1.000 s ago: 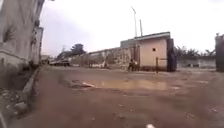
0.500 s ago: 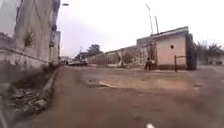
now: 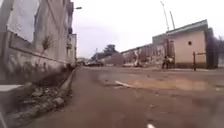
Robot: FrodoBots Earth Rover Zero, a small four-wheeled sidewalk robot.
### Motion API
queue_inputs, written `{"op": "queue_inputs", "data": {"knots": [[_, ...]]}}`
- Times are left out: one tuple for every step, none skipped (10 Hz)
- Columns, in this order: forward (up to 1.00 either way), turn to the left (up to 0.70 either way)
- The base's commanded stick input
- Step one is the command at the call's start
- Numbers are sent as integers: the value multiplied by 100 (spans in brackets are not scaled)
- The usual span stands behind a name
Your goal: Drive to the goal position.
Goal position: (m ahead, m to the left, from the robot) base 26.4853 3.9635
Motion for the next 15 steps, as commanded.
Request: {"op": "queue_inputs", "data": {"knots": [[0,24],[17,0],[58,0],[70,0],[70,0],[70,0],[70,0],[70,0],[70,0],[70,0],[70,0],[70,0],[70,0],[70,0],[70,0]]}}
